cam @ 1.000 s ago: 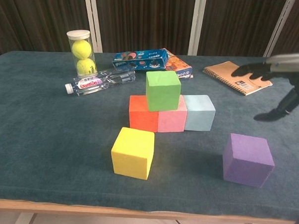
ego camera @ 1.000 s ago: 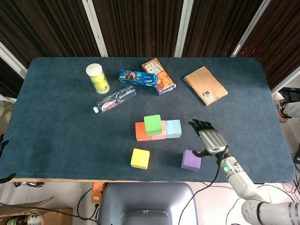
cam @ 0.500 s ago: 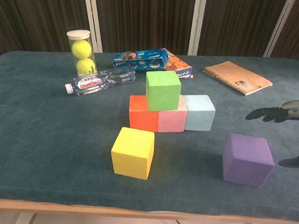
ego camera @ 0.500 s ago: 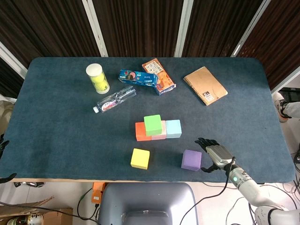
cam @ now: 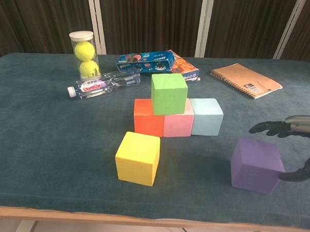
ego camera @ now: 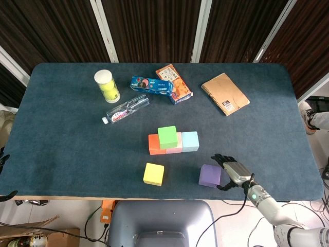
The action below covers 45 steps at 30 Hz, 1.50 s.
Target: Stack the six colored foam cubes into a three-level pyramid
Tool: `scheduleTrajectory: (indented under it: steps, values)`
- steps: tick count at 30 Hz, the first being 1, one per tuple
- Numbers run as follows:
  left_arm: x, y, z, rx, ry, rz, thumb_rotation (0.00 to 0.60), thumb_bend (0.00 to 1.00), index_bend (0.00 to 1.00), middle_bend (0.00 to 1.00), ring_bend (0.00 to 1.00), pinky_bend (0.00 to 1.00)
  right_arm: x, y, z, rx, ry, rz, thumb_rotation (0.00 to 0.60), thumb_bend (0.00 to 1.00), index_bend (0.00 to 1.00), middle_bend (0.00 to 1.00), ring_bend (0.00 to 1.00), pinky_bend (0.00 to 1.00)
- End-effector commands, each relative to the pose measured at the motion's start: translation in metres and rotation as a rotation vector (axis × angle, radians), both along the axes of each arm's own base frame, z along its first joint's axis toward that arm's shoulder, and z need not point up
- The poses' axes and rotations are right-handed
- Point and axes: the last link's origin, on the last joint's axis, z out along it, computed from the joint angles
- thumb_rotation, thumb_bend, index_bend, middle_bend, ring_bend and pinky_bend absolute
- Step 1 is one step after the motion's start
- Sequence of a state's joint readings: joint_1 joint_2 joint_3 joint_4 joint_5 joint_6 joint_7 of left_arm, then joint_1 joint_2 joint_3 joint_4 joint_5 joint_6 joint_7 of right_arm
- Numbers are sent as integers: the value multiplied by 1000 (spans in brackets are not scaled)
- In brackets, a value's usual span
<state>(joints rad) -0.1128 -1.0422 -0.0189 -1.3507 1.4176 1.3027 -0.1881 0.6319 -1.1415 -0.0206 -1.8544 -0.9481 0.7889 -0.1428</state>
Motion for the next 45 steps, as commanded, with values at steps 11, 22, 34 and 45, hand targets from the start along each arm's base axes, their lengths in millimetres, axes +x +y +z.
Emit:
scheduleTrajectory:
  steps: [11,22,34,45]
  values:
    - [-1,-1,0,2,-1,0,582,119,53,0,0,108,-6,-6,-7,-57,-14,-14,600,182,451,37,6,0]
    - [2,4,-4,-9,10,2,584,118,53,0,0,108,21,-36,43,-180,-3,135,600,271,521,55,0,0]
    - [9,16,-13,-29,37,21,582,119,53,0,0,108,57,-116,80,-161,30,168,600,315,491,53,0,0]
    - [14,23,-17,-22,49,41,583,119,53,0,0,108,74,-161,63,-53,-1,98,600,374,466,1,0,0]
